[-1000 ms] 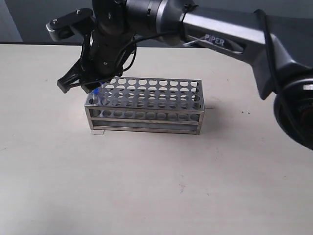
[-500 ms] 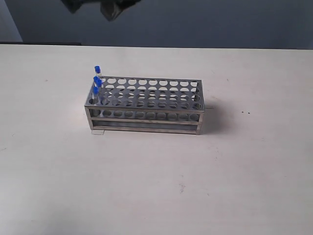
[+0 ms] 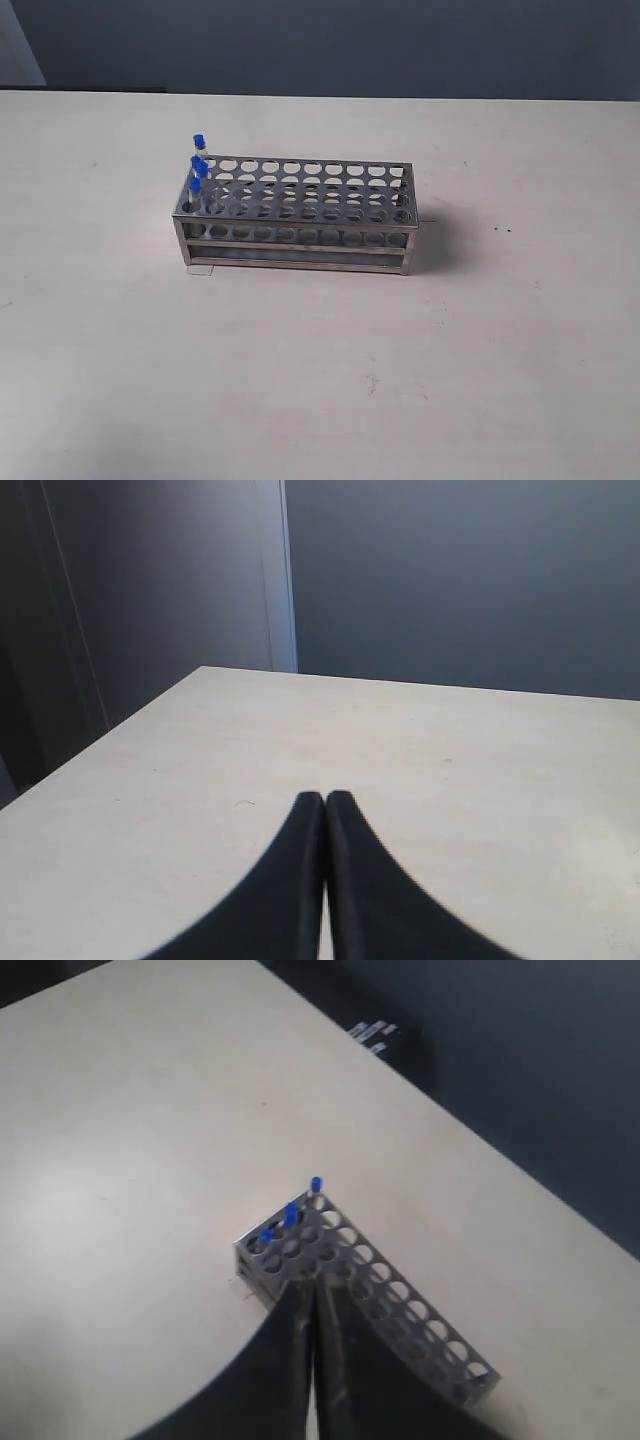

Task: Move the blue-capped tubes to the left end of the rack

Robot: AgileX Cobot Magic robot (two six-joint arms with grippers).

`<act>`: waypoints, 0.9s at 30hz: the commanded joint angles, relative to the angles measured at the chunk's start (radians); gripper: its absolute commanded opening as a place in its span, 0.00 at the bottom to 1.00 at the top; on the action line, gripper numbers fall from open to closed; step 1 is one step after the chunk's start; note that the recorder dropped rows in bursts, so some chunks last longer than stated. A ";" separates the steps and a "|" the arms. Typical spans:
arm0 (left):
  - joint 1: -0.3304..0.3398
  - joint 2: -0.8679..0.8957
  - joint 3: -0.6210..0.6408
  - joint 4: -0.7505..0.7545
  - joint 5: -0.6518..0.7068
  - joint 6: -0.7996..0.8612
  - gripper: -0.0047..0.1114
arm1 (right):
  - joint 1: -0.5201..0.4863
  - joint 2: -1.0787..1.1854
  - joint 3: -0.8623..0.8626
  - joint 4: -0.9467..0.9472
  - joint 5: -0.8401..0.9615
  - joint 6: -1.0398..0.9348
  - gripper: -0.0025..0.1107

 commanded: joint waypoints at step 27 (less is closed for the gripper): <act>-0.006 0.003 0.003 -0.005 -0.009 -0.002 0.04 | -0.759 -1.316 1.771 0.873 -0.926 -0.648 0.04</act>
